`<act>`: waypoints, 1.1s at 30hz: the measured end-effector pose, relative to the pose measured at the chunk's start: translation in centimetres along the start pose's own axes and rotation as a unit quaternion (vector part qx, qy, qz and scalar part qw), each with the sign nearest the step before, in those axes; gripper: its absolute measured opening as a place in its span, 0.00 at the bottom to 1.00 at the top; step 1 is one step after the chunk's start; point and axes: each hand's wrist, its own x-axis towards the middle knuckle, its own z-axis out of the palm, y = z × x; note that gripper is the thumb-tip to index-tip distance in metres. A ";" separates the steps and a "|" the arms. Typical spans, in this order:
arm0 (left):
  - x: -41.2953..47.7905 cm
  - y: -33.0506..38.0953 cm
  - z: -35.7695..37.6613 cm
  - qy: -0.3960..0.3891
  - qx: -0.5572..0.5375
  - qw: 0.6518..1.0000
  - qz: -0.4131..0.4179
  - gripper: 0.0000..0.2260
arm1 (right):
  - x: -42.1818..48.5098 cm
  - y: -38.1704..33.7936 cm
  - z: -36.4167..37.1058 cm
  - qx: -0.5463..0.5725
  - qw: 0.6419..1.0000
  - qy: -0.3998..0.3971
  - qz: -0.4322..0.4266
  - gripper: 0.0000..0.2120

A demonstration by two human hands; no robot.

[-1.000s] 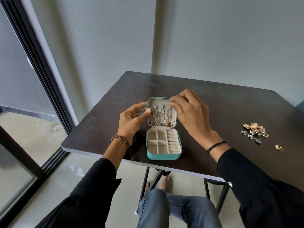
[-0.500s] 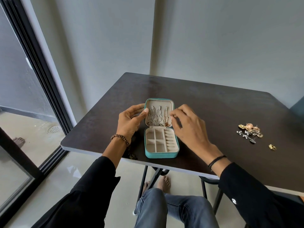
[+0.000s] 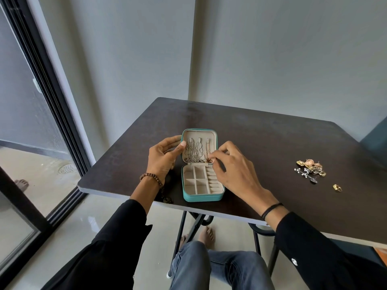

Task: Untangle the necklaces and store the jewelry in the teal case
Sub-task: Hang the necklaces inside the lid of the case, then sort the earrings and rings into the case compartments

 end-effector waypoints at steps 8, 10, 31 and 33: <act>0.3 -0.1 0.1 -0.008 0.014 1.000 -0.020 0.14 | -0.3 -0.1 0.0 0.041 0.996 -0.042 0.066 0.07; 0.3 0.0 0.0 -0.011 0.022 0.999 -0.027 0.15 | -0.3 -0.1 -0.1 0.063 0.994 -0.052 0.080 0.07; -2.1 4.9 8.8 -0.160 0.286 0.939 0.101 0.05 | -2.8 3.5 -6.0 0.156 0.974 -0.003 0.162 0.05; -2.6 5.1 10.7 -0.187 0.287 0.935 0.096 0.06 | -3.5 4.6 -7.0 0.158 0.972 0.007 0.172 0.05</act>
